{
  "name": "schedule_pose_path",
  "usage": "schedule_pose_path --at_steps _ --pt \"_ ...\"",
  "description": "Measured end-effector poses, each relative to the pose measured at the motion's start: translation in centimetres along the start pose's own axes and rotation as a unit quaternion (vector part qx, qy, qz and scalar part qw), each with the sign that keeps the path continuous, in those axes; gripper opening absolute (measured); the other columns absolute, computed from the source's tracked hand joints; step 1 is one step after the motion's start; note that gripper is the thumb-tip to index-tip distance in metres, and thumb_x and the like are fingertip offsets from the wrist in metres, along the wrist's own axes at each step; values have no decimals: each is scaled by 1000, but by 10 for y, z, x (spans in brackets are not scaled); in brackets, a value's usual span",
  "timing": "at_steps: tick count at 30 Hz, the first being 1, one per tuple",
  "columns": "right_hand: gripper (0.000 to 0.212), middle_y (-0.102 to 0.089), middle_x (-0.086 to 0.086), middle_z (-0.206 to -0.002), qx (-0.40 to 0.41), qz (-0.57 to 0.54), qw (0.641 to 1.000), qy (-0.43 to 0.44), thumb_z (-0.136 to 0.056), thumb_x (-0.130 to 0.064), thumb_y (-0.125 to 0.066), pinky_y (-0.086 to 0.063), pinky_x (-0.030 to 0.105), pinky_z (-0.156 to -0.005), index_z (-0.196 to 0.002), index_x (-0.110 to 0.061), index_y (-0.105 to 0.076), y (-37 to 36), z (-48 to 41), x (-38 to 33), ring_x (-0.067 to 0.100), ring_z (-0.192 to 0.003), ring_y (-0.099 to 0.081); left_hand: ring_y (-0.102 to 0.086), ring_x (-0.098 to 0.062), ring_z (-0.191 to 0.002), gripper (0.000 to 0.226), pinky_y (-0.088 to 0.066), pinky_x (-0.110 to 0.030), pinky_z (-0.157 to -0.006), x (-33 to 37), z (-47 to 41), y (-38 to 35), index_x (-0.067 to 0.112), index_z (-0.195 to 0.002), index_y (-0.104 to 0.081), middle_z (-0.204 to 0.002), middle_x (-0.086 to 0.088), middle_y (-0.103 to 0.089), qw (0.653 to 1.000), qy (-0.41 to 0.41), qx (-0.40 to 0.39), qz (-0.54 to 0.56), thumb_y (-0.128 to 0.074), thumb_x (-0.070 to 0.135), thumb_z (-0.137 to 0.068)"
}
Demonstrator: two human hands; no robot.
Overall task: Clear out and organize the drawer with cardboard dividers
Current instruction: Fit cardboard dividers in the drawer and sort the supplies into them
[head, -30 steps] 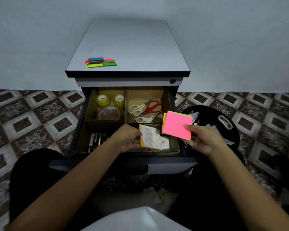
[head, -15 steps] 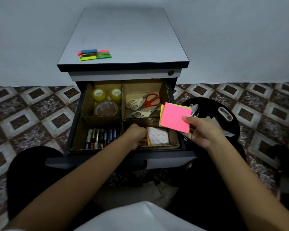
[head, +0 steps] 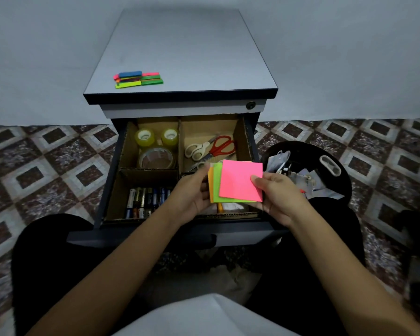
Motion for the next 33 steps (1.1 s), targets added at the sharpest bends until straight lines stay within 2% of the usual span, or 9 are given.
schedule_pose_path --at_steps 4,6,9,14,19,23,27,31,33 --pt "3 -60 12 -103 32 85 996 15 -98 -16 -46 -55 44 -81 -96 -14 -47 -10 -5 7 26 -99 -61 -64 -21 -84 18 -53 -42 -79 -1 7 11 7 -109 -59 -94 -11 -68 1000 -8 -7 3 -53 13 -93" --pt "10 -61 15 -105 53 121 991 25 -96 -19 -48 -55 49 -82 -87 -16 -45 -13 -6 8 30 -99 -61 -65 -23 -84 13 -54 -45 -76 -1 9 16 7 -104 -59 -93 -13 -68 1000 -8 -6 9 -54 9 -92" --pt "20 -63 12 -88 58 133 989 41 -95 -17 -51 -52 41 -66 -76 -14 -47 -17 -5 3 26 -82 -62 -66 -21 -77 11 -60 -37 -56 2 10 27 6 -102 -57 -90 -12 -67 1000 -15 10 20 -53 7 -92" --pt "14 -53 15 -69 34 166 985 37 -92 -9 -55 -39 25 -41 -79 -6 -56 -12 -6 -6 22 -54 -45 -64 -17 -80 20 -57 -24 -56 18 9 55 4 -113 -55 -93 -8 -65 996 -68 65 8 -52 7 -94" --pt "22 -53 9 -60 -8 230 973 14 -88 -2 -59 -47 17 -44 -68 -8 -54 -8 -11 -8 14 -51 -51 -62 -16 -80 19 -56 -22 -53 35 10 89 6 -113 -53 -92 -6 -63 986 -104 129 15 -51 6 -94" --pt "19 -54 8 -59 -4 311 950 9 -88 0 -60 -51 18 -46 -71 -7 -56 -12 -18 -5 11 -48 -52 -60 -16 -80 7 -56 -23 -54 39 11 102 10 -94 -55 -91 -5 -62 983 -104 144 41 -50 5 -94" --pt "13 -55 9 -59 -6 342 939 -15 -89 -1 -60 -51 22 -45 -76 -5 -58 -26 -30 6 11 -43 -53 -61 -16 -80 9 -56 -24 -54 39 12 103 12 -91 -55 -91 -5 -62 983 -103 143 51 -50 5 -95" --pt "3 -58 8 -60 -10 384 923 -31 -87 -1 -63 -47 16 -38 -89 -1 -64 -37 -41 20 3 -33 -52 -61 -17 -80 8 -56 -21 -51 35 11 101 11 -92 -55 -90 -6 -62 984 -95 135 66 -50 4 -94" --pt "9 -58 6 -59 -10 428 904 -5 -85 -3 -64 -41 12 -35 -92 4 -66 -43 -45 22 -2 -31 -50 -61 -17 -81 8 -55 -20 -50 33 11 100 8 -100 -55 -92 -6 -62 985 -90 128 68 -50 5 -94"
Point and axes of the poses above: each hand's wrist, its own z-axis away from the middle knuckle, its own y-axis out of the back of the hand, x = y × z, the point moved 7 cm from there along -z, towards the middle knuckle
